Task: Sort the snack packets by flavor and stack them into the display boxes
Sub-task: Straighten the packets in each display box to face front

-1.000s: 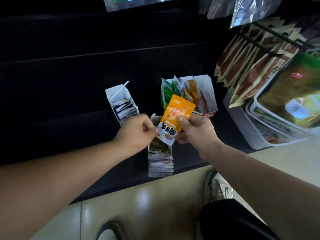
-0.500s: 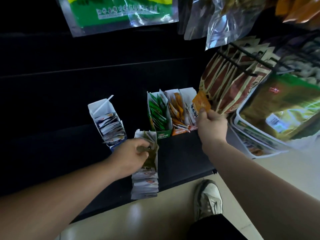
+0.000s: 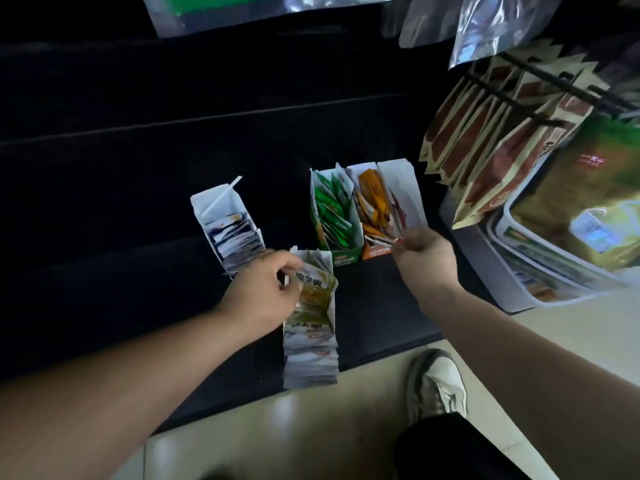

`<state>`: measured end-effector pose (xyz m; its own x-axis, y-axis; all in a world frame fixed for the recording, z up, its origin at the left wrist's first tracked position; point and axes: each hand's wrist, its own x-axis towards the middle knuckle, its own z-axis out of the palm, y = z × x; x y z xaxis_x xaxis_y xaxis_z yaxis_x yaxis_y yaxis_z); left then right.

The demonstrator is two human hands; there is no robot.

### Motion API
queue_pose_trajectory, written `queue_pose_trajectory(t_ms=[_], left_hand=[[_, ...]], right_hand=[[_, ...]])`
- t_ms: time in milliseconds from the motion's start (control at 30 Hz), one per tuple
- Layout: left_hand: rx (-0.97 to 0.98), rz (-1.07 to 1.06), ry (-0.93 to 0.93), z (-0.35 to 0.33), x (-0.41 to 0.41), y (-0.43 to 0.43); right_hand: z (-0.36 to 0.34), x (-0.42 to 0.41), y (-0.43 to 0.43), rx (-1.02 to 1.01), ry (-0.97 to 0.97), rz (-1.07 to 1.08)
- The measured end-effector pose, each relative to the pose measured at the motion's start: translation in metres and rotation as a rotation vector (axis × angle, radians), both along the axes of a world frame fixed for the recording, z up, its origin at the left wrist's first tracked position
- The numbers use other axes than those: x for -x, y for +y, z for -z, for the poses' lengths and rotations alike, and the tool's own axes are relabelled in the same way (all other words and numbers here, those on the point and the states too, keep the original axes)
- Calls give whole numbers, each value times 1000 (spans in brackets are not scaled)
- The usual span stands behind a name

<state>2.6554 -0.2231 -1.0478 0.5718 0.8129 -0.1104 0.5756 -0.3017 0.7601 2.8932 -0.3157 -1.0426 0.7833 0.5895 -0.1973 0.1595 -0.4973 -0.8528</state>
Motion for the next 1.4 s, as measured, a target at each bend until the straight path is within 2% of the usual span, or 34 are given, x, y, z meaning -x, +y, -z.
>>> queue_pose_trajectory(t_ms=[100, 233, 300, 400, 500, 600, 800, 867, 1000, 1033, 1100, 1233, 1400], left_hand=[[-39, 7, 43, -3, -2, -2], [-128, 32, 65, -4, -5, 4], [-173, 33, 77, -1, -5, 5], [-191, 19, 83, 1, -5, 5], [-63, -18, -29, -3, -8, 7], [32, -92, -93, -9, -8, 9], [99, -102, -85, -18, -5, 5], [149, -52, -68, -23, -2, 2], [295, 293, 185, -27, 12, -7], [286, 330, 227, -25, 15, -7], [200, 273, 220, -21, 15, -5], [-151, 111, 126, -18, 4, 8], [-178, 264, 248, -10, -9, 6]], right_hand=[[3, 21, -17, 49, -20, -176], [-1, 54, -17, 115, 104, -498], [4, 64, -11, 144, 81, -552], [10, 68, -5, 135, 131, -419], [10, 65, -4, 84, 271, -336], [12, 59, -8, 56, 279, -323], [14, 57, -8, 33, 274, -316], [15, 59, -6, 20, 294, -305], [18, 61, -4, 10, 301, -287], [19, 60, -4, 9, 304, -284], [20, 59, -5, 8, 310, -277], [21, 58, -5, 10, 322, -282], [21, 54, -9, 17, 326, -290]])
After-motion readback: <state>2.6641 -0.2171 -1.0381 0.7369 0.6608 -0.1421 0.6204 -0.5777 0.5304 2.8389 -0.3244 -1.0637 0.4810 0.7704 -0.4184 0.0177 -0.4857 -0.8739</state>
